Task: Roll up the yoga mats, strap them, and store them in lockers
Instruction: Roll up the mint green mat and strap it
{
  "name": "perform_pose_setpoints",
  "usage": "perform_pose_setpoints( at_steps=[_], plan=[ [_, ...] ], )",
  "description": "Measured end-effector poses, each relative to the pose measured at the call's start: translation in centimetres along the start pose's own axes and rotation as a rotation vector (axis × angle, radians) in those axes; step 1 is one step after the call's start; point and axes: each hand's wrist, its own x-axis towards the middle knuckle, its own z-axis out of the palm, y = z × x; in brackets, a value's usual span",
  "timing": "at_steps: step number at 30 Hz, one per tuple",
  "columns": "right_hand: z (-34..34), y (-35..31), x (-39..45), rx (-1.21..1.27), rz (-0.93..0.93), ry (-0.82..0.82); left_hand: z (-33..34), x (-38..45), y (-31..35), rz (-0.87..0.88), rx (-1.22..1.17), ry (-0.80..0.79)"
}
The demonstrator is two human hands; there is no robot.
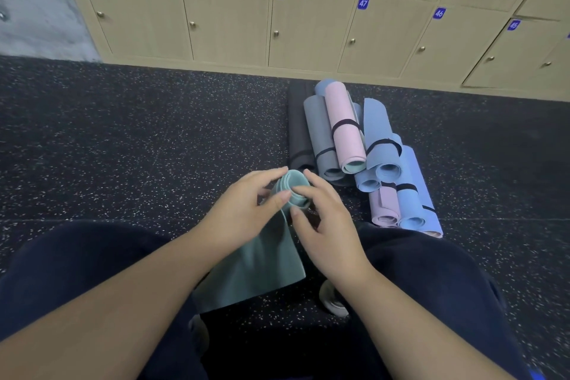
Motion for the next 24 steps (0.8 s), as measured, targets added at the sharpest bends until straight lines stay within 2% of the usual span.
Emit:
perform_pose_setpoints(
  at_steps=[5,12,19,24],
  plan=[
    [-0.1,-0.3,0.5,0.293,0.021,0.059,-0.3,0.0,0.4,0.182,-0.024,-0.051],
    [-0.3,0.2,1.3,0.191,0.067,0.127,-0.7,-0.3,0.1,0.138,0.025,-0.185],
    [-0.3,0.2,1.0,0.094,0.064,0.039,-1.1,-0.4,-0.4,0.108,0.235,-0.209],
    [0.2,-0.1,0.4,0.118,0.075,-0.144,-1.1,0.1,-0.9,0.085,0.401,-0.152]
  ],
)
